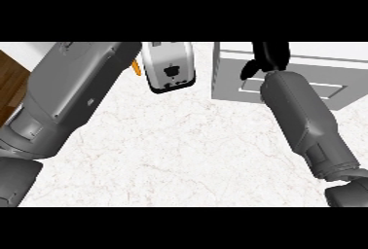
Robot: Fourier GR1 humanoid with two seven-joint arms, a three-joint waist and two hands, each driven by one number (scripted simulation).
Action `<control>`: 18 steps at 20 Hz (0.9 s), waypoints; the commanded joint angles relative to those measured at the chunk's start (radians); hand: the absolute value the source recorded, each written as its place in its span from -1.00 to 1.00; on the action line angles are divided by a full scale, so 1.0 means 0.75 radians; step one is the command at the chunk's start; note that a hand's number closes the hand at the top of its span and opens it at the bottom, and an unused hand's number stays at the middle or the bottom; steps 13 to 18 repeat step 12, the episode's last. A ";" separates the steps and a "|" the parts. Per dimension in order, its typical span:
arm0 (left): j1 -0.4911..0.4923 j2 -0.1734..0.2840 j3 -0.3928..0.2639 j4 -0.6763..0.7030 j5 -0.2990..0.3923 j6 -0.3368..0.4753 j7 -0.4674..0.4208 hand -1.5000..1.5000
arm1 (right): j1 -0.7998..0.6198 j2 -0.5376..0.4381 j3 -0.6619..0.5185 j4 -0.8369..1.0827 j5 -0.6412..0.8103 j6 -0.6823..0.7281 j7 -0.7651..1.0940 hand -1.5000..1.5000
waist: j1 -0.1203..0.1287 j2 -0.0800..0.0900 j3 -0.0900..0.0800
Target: Pick up the can, place it into the drawer and close the drawer
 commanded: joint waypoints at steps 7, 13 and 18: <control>0.119 0.089 -0.011 -0.182 -0.004 -0.032 0.070 -1.00 | -0.191 0.045 -0.167 0.032 -0.180 -0.004 -0.134 -1.00 | 0.025 0.000 0.000; 0.183 0.123 -0.015 -0.284 -0.010 -0.024 0.089 -1.00 | -0.241 0.024 -0.190 0.078 -0.186 0.030 -0.191 -1.00 | 0.011 0.000 -0.001; 0.183 0.123 -0.015 -0.284 -0.010 -0.024 0.089 -1.00 | -0.241 0.024 -0.190 0.078 -0.186 0.030 -0.191 -1.00 | 0.011 0.000 -0.001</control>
